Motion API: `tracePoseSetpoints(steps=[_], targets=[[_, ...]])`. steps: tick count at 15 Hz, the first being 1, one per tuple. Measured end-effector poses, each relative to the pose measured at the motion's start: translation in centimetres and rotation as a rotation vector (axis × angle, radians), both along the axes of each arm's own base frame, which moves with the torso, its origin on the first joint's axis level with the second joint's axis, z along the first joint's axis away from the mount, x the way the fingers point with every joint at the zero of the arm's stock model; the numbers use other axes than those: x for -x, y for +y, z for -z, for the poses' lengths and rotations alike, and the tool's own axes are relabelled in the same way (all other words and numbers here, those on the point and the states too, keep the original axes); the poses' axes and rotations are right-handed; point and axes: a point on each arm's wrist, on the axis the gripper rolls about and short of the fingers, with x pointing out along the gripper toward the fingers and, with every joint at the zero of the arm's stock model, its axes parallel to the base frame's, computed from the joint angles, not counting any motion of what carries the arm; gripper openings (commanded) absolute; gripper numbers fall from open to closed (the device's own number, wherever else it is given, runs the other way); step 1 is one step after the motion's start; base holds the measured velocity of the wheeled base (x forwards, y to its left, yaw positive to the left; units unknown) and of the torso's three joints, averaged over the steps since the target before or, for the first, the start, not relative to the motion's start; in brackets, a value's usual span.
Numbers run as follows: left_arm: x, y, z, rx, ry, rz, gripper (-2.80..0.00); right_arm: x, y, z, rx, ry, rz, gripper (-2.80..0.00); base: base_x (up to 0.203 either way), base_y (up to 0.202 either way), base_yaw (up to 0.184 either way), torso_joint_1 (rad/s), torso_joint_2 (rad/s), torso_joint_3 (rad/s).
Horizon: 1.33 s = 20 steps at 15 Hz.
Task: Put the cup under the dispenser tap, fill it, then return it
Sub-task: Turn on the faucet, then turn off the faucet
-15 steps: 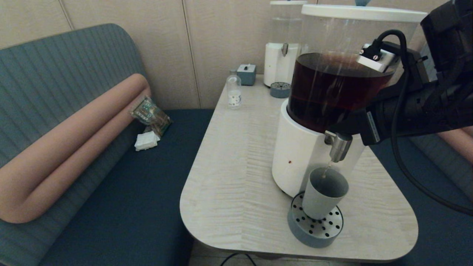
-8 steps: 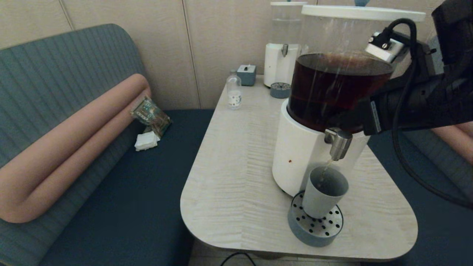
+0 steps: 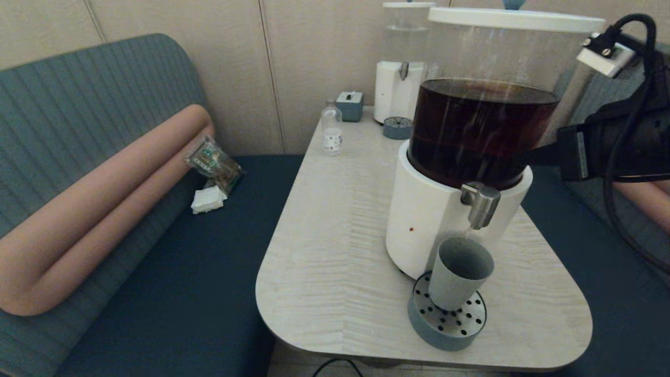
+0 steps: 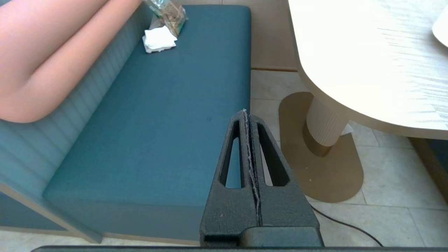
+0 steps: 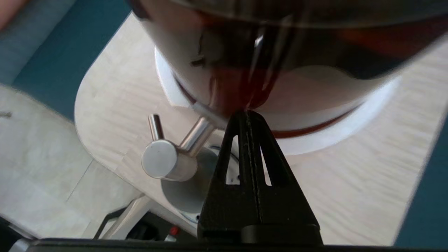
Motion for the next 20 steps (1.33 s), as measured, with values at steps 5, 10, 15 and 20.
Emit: tracePoseSetpoints(steps=[5,10,15,20], targets=[[0.0,0.0,0.0,0.0,0.0,0.0,-2.8,4.7,-2.9,-1.3,-0.014,-0.081,0.066,-2.8,0.0,0.0,0.0,0.0,0.0,0.0],[0.0,0.0,0.0,0.0,0.0,0.0,-2.8,10.5,-6.0,-2.6,-0.039,-0.207,0.186,-2.8,0.0,0.0,0.0,0.0,0.0,0.0],[0.0,0.0,0.0,-0.001,0.0,0.0,-2.8,18.1,-7.0,-1.1,-0.055,-0.333,0.197,-2.8,0.0,0.0,0.0,0.0,0.0,0.0],[0.0,0.0,0.0,0.0,0.0,0.0,-2.8,24.2,-7.3,3.1,-0.054,-0.457,0.262,-2.8,0.0,0.0,0.0,0.0,0.0,0.0]])
